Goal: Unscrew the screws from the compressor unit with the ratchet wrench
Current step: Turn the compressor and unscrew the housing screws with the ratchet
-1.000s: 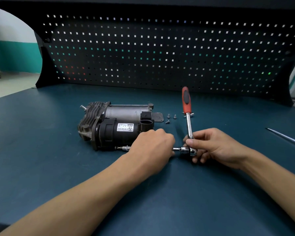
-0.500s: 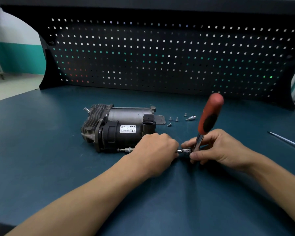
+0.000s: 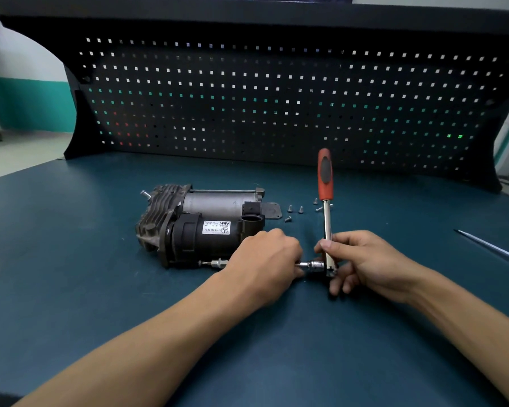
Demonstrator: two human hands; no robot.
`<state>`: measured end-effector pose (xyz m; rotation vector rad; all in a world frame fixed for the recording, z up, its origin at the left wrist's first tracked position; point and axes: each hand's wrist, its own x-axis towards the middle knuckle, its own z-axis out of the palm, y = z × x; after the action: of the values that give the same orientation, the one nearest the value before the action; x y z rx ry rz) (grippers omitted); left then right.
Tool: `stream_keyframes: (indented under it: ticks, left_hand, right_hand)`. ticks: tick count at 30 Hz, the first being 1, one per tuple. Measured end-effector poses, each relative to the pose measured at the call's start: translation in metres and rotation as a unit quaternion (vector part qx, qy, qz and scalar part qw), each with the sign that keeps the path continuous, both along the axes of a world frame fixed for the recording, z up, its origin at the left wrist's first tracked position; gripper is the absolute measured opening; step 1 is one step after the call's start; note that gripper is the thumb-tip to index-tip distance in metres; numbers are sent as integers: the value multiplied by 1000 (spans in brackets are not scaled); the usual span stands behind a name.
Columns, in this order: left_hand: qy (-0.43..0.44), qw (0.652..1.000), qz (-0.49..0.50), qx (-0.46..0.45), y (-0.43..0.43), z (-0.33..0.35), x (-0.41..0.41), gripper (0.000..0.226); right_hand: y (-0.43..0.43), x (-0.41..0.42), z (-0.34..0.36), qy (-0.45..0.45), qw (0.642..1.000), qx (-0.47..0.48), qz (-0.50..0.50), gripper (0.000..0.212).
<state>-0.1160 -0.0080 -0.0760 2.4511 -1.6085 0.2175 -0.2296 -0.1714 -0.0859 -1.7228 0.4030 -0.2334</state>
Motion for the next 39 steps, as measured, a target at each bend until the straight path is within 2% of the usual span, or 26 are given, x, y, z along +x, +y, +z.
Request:
stream_keyframes:
  ticks: [16,25,32,36,39]
  left_hand:
    - [5,999,13,-48,1,3,-2,20]
    - [-17,999,-7,-33,0,-6,1,23]
    - [-43,999,-14,-25,-1,-9,2,21]
    - [-58,998,-8,-12,0,-11,1,23]
    - [-32,999,0,-14,0,-8,1,24]
  right_hand:
    - [0,1,6,34,993,110,1,42]
    - [-2,-4,5,-1,999,42,28,51]
    - [0,-11,5,-49,995,-36,76,19]
    - [3,-10,3,-58,995,-30,79,34]
    - [3,-7,3,-54,997,5,58,20]
